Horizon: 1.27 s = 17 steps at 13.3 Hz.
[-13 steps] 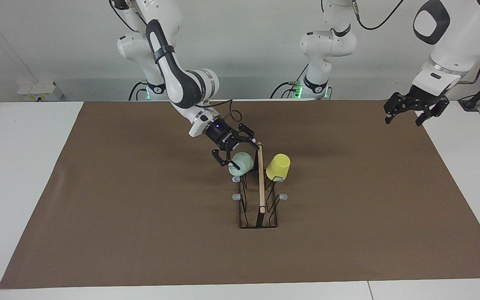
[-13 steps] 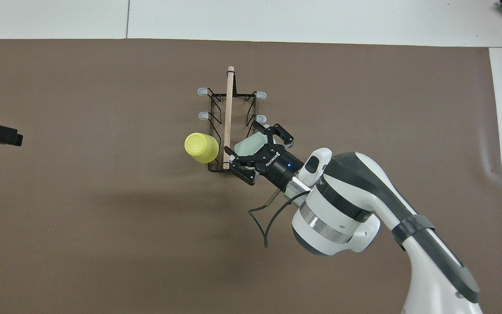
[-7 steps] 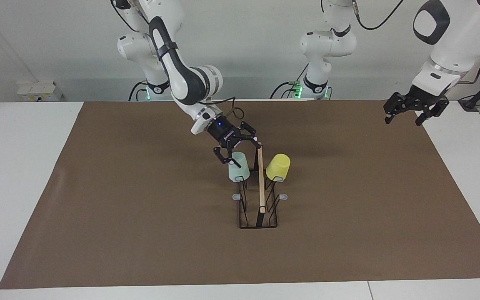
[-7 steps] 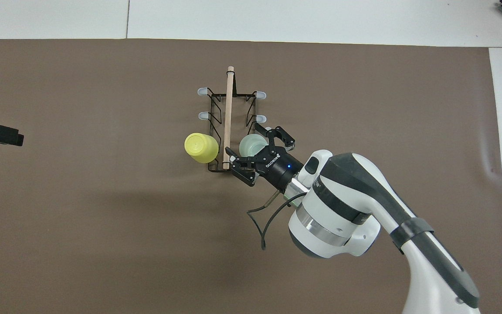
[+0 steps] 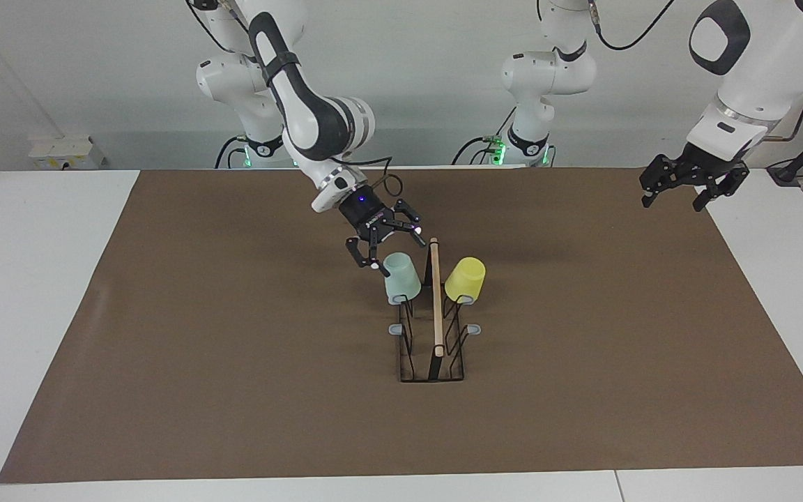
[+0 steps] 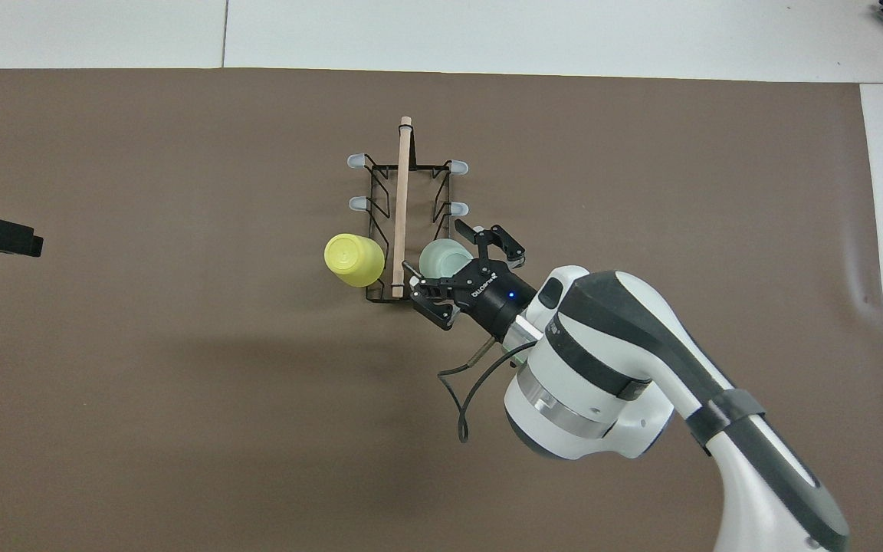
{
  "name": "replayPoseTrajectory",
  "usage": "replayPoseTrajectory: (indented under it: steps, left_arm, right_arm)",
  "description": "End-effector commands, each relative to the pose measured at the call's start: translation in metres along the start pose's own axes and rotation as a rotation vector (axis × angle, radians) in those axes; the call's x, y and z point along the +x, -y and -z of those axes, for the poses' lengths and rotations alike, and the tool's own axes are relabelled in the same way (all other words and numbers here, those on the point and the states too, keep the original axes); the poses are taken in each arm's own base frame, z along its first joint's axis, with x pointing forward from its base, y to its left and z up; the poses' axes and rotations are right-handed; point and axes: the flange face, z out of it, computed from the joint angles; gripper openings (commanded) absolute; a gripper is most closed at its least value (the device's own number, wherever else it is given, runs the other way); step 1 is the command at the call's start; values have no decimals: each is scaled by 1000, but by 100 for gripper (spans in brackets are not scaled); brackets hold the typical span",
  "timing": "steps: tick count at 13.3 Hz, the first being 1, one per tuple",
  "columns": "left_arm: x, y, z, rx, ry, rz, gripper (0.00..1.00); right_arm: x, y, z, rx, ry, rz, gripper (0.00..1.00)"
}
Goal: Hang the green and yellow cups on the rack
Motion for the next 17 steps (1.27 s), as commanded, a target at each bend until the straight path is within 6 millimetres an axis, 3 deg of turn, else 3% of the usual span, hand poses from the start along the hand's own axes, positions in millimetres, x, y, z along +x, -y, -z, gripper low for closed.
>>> replayPoseTrajectory:
  steps: [1, 5, 13, 17]
  left_arm:
    - [-2, -1, 3, -15, 4, -4, 100]
    - [-2, -1, 5, -14, 0, -3, 100]
    - [3, -3, 17, 3, -31, -19, 100]
    - [-1, 0, 23, 2, -30, -15, 100]
  right_arm:
    - [7, -3, 3, 2, 15, 72, 100]
    - [19, -39, 6, -3, 40, 313, 100]
    - [20, -122, 19, 91, 108, 691, 100]
    - [21, -195, 49, 307, 216, 866, 100]
